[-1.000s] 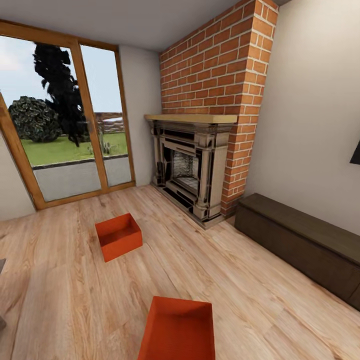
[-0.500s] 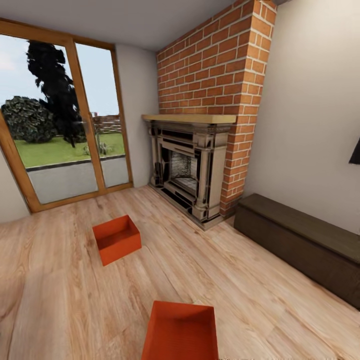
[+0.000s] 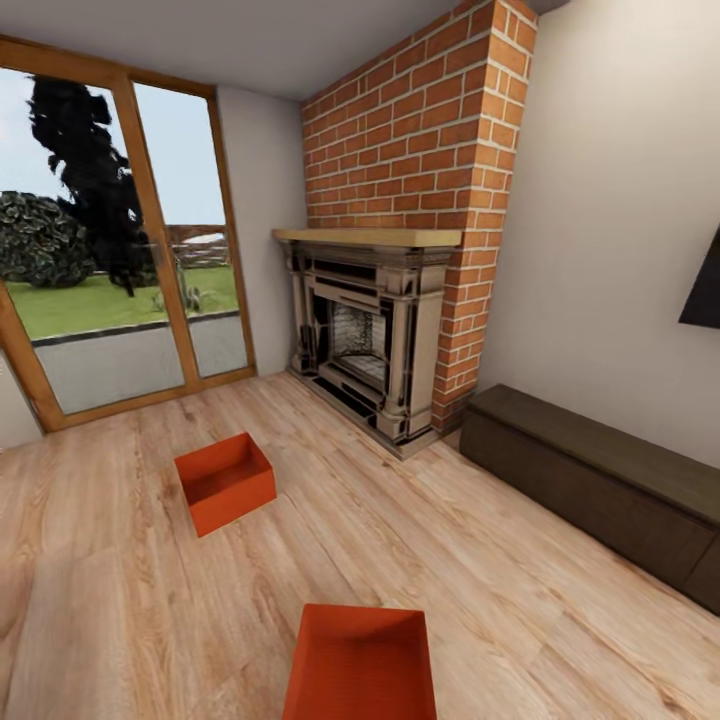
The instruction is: Move the two storage containers from the living room to the garage. In the garage, place one container on the floor and stack the other container on top of it (either order is fine).
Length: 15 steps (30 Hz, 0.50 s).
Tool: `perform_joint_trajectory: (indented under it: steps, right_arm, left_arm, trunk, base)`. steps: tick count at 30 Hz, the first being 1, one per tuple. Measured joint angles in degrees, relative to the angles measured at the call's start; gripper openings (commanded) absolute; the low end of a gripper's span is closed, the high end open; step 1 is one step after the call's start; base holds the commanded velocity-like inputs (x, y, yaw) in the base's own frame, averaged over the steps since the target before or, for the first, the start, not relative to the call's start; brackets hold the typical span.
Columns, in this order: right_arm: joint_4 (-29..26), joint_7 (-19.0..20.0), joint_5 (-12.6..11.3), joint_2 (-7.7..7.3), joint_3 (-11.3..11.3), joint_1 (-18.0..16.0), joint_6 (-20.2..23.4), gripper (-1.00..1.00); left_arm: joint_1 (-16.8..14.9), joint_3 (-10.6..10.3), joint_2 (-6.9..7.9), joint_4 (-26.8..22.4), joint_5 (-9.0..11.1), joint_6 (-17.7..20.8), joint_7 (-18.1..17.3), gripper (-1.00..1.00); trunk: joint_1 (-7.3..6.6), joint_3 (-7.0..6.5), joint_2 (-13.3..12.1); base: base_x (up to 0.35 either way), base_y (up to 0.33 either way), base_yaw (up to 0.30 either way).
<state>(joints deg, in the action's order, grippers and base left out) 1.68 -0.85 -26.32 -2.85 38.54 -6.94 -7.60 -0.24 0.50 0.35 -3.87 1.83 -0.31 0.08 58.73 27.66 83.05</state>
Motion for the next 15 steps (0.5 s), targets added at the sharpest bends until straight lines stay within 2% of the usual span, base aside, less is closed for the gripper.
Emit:
perform_joint_trajectory:
  steps: [6,15]
  right_arm:
    - [0.00,0.00,0.04,0.00,0.00,0.01,0.00,1.00]
    - [0.02,-0.01,0.04,0.00,0.00,-0.03,-0.02,1.00]
  left_arm:
    - [0.00,0.00,0.00,0.00,0.00,-0.01,0.00,1.00]
    - [0.00,0.02,0.00,0.00,0.00,-0.01,0.00,1.00]
  trunk:
    - [0.00,0.00,0.00]
    - [0.00,0.00,0.00]
  base:
    - [0.000,0.270,0.000]
    - [0.000,0.045,0.000]
